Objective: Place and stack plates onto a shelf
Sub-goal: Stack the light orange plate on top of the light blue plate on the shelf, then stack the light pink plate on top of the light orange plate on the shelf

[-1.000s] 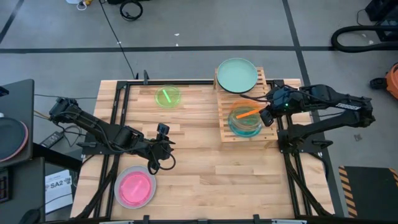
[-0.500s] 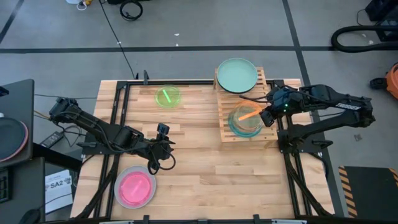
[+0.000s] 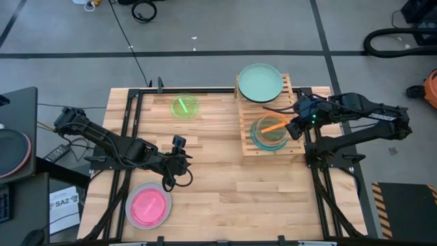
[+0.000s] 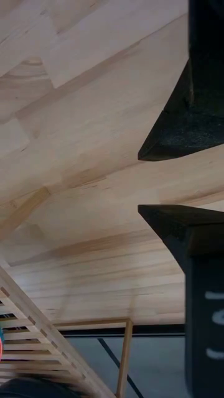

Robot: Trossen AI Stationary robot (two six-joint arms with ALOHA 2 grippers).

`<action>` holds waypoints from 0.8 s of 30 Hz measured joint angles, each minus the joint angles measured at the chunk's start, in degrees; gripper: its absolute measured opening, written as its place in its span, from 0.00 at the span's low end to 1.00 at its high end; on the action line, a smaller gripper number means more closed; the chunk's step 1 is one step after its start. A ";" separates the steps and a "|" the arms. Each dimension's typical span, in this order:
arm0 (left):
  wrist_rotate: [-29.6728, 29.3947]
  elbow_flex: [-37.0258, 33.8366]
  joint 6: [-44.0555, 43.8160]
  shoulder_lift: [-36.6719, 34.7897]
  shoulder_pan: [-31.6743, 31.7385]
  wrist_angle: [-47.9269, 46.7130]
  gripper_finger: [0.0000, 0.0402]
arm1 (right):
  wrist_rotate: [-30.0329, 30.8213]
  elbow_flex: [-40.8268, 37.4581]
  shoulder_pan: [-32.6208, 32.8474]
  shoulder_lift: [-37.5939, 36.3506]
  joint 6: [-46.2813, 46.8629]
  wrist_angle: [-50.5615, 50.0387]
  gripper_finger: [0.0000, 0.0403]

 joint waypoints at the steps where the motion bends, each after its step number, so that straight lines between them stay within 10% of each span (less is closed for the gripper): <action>1: -0.01 0.00 0.01 0.00 -0.01 0.00 0.32 | -0.02 0.00 0.00 0.00 -0.01 -0.47 0.48; 24: 0.00 0.00 -0.52 0.00 -0.02 -0.02 0.32 | 5.60 0.00 0.00 0.00 0.00 -7.32 0.53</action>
